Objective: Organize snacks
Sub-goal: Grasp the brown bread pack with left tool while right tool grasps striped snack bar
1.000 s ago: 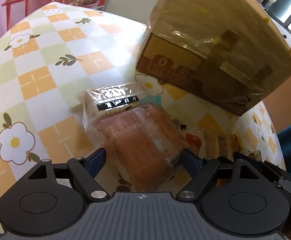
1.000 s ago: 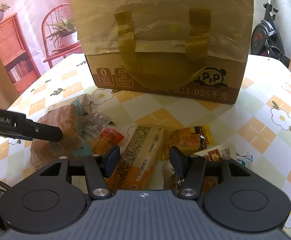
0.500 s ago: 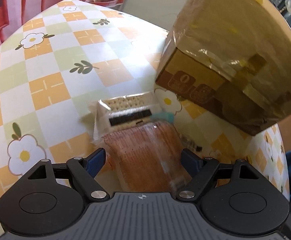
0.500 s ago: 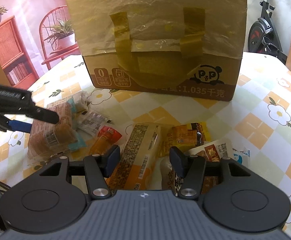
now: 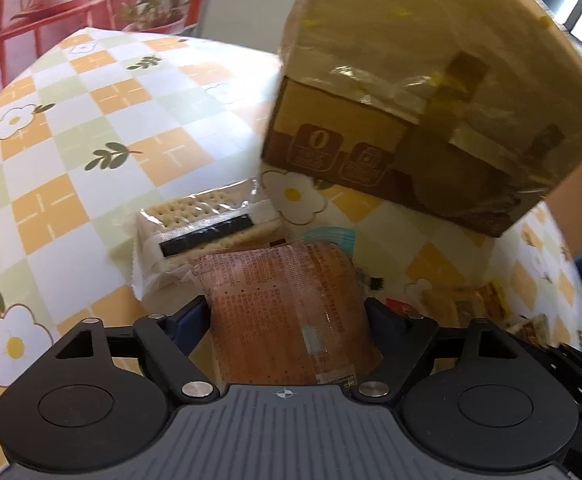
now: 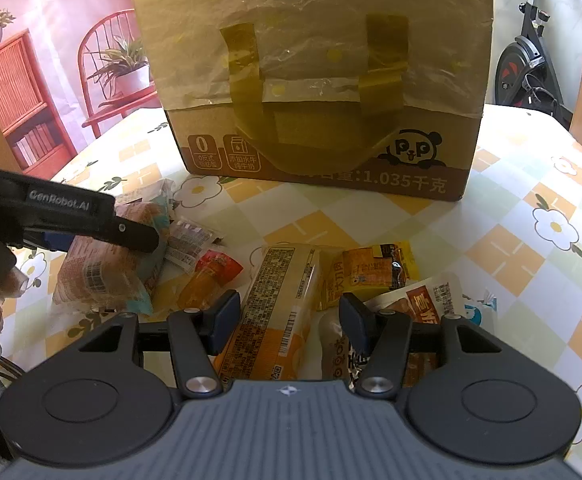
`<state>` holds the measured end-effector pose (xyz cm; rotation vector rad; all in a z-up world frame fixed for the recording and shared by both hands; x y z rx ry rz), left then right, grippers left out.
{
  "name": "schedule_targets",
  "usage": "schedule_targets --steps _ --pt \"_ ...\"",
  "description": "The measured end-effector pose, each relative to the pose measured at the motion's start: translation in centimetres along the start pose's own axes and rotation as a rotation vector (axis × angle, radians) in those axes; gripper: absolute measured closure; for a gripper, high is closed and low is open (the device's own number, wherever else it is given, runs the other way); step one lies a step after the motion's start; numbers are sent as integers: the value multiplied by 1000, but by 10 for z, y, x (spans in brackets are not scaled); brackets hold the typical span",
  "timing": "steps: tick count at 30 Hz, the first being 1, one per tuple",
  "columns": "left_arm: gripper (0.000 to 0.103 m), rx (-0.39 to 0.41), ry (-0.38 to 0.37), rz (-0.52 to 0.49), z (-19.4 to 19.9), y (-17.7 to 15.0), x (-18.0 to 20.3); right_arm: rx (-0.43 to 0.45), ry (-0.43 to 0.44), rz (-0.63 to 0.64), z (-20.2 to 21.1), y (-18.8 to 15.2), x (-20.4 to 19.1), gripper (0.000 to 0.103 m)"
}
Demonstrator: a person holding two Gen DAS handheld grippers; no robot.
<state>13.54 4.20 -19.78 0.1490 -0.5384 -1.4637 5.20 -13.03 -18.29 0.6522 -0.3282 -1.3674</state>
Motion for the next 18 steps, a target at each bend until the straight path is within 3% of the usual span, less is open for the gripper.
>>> schedule_targets --steps 9,18 --pt "22 92 -7 -53 29 -24 3 -9 1 21 -1 1 -5 46" --pt "22 115 7 -77 34 -35 6 -48 2 43 -10 0 -14 47"
Point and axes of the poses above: each gripper's, at about its wrist camera, not at the fingertips, and z roughly against the way its jaws point, x to its right, y to its top, the point moved 1 cm from there along -z, roughly the way its jaws point, and after that the axes turned 10 degrees about -x, right-handed, at the moved point
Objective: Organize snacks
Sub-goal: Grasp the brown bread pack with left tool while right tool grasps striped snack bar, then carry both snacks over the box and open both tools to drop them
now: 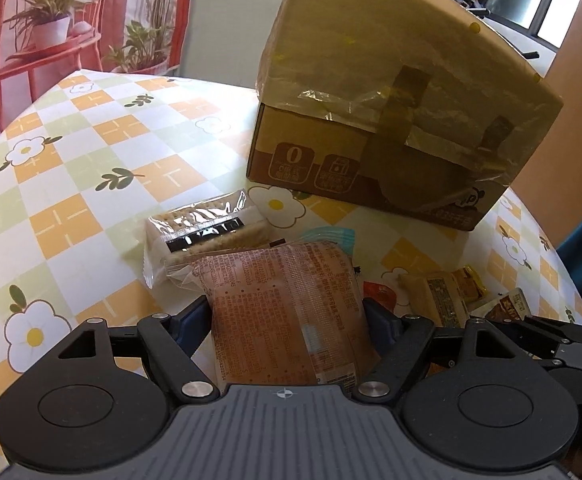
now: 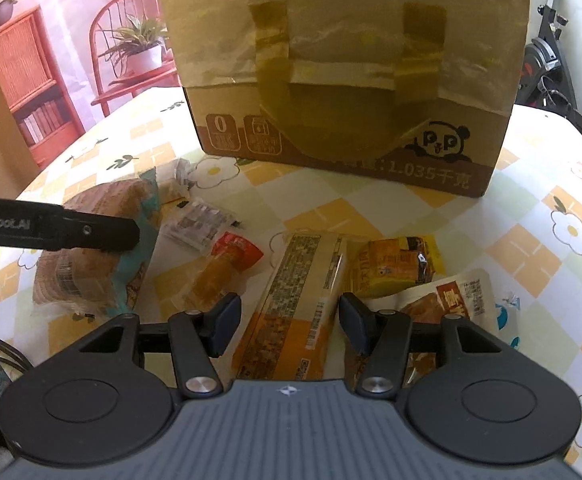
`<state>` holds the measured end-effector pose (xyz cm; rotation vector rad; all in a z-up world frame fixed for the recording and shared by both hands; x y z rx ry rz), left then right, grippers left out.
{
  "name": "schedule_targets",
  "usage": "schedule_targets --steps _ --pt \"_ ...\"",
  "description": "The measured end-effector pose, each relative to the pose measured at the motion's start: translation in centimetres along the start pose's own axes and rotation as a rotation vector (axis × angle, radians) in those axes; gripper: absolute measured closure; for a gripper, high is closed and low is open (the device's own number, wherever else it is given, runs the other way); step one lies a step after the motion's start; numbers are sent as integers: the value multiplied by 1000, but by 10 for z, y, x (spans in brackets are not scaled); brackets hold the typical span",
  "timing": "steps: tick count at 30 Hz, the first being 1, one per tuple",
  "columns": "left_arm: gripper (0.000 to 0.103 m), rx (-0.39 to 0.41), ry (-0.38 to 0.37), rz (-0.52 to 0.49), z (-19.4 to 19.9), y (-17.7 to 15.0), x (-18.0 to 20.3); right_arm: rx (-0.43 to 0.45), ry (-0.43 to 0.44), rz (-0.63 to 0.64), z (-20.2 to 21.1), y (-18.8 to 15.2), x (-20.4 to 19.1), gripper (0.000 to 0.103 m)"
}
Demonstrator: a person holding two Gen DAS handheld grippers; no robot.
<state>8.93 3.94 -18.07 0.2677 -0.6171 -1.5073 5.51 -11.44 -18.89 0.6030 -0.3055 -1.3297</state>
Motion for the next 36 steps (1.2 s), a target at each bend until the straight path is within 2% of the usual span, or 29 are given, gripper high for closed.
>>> schedule_targets --steps 10,16,27,32,36 --pt "22 -7 -16 -9 -2 -3 0 -4 19 -43 -4 -2 6 51" --pt "22 22 -23 -23 4 -3 2 7 33 -59 -2 -3 7 56" --pt "22 97 -21 -70 21 5 10 134 46 -87 24 3 16 57" --pt "22 169 -16 -122 40 21 18 200 53 -102 42 12 24 57" --pt "22 236 -52 -158 63 42 28 273 58 -93 63 26 28 57"
Point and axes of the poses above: each gripper's, at about its wrist camera, not at the fingertips, and z roughly against the way its jaws point, x to its right, y to its top, the point moved 1 cm from there along -z, roughly the way its jaws point, and after that the axes turned 10 degrees about -x, right-handed, at the moved point
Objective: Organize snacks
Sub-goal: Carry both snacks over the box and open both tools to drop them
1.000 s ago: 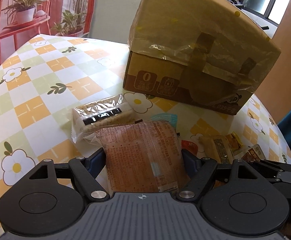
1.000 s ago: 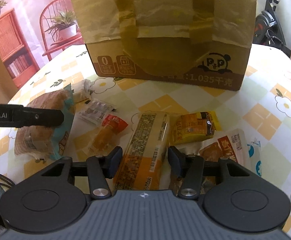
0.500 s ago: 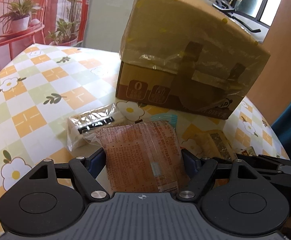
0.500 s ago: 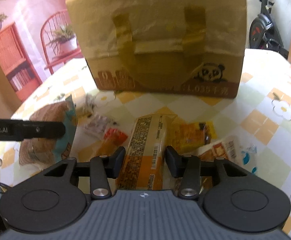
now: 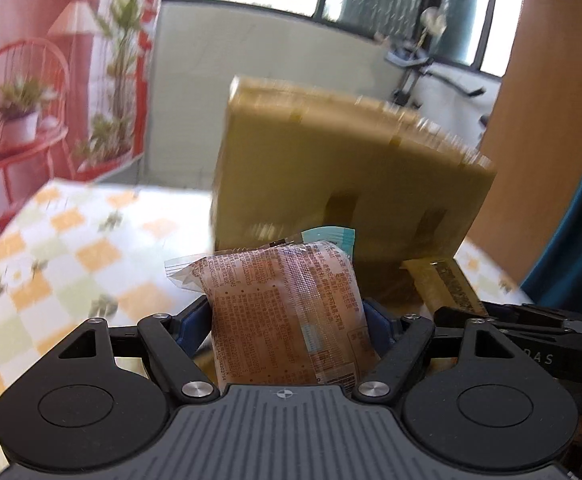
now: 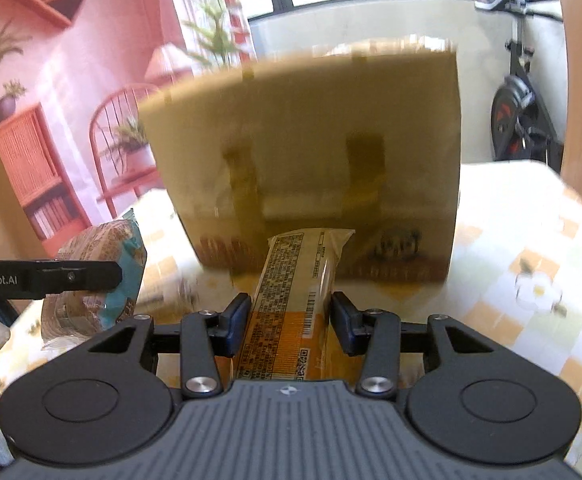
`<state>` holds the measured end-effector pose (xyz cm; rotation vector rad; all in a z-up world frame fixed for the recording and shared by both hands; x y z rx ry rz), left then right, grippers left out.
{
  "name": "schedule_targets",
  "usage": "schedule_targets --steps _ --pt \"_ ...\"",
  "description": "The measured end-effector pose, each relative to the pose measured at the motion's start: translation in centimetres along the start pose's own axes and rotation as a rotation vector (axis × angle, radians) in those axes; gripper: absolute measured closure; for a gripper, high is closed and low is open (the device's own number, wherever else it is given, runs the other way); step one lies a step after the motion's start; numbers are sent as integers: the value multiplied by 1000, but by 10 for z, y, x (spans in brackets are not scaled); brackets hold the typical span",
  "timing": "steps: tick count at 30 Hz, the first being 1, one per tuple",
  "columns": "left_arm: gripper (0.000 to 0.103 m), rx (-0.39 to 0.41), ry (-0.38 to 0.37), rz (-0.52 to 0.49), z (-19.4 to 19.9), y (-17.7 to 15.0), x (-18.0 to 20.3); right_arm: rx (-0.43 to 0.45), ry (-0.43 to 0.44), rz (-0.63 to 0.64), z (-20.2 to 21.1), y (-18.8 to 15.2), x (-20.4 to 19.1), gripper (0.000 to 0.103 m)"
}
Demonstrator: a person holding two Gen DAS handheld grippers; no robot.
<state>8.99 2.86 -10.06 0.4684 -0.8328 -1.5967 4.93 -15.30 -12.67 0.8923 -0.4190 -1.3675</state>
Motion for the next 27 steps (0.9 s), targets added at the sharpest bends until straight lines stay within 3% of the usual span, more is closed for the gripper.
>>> schedule_targets --steps 7,16,20,27 --pt "22 82 -129 -19 17 55 16 137 26 0 32 45 3 57" --pt "22 157 -205 -36 9 122 37 271 41 34 55 116 14 57" --pt "22 178 -193 -66 -7 151 47 299 22 54 46 144 22 57" --pt "22 129 -152 -72 -50 189 43 291 -7 39 6 182 36 57"
Point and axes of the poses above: each gripper's, at about its wrist camera, not at the fingertips, and z roughly against the way its jaws point, x to its right, y to its top, the point moved 1 cm from there along -z, roughly the way its jaws point, and after that the axes turned 10 degrees about -x, right-handed, at the moved point
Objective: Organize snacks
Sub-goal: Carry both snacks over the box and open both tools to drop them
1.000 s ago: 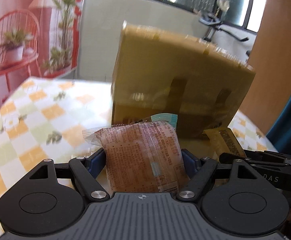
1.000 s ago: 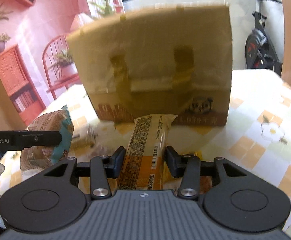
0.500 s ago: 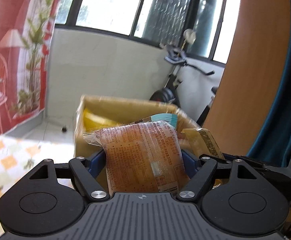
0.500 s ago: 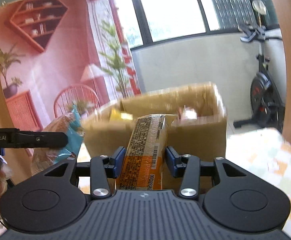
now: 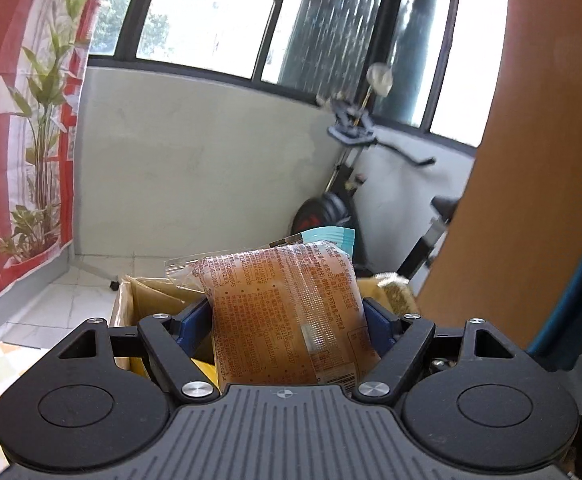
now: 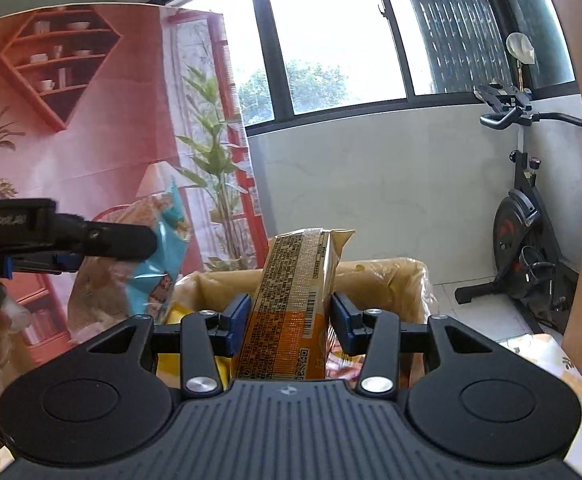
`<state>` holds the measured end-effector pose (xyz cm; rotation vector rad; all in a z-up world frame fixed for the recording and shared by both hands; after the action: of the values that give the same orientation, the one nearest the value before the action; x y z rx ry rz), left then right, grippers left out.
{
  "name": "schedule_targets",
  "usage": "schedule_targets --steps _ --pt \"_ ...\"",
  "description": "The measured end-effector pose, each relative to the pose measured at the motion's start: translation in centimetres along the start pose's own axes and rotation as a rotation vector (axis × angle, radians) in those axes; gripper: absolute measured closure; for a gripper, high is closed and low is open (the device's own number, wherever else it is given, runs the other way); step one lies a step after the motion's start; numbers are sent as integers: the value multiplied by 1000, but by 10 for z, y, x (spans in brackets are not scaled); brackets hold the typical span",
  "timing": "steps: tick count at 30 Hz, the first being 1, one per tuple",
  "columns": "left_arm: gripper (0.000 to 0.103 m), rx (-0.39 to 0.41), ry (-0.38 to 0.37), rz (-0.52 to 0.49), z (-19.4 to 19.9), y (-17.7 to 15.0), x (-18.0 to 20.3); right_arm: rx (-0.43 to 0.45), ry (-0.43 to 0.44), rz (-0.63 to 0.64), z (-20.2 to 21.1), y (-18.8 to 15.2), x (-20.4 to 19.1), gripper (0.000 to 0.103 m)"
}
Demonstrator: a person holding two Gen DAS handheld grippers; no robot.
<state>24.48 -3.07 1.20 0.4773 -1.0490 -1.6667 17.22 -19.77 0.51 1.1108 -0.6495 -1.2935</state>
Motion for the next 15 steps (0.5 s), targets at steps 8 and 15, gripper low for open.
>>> schedule_targets --steps 8,15 --pt "22 -74 9 19 -38 9 -33 -52 2 -10 -51 2 7 57" --pt "17 -102 19 9 -47 10 -37 -91 -11 40 -68 -5 4 55"
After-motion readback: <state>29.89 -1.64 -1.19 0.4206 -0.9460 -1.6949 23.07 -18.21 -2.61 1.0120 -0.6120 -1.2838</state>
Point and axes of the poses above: each gripper's, at about its wrist camera, not at the fingertips, and z roughly against the way its jaws point, x to its right, y to its top, the point moved 1 cm from there along -z, roughly the way its jaws point, and after that the axes turned 10 degrees about -x, right-handed, at the moved point
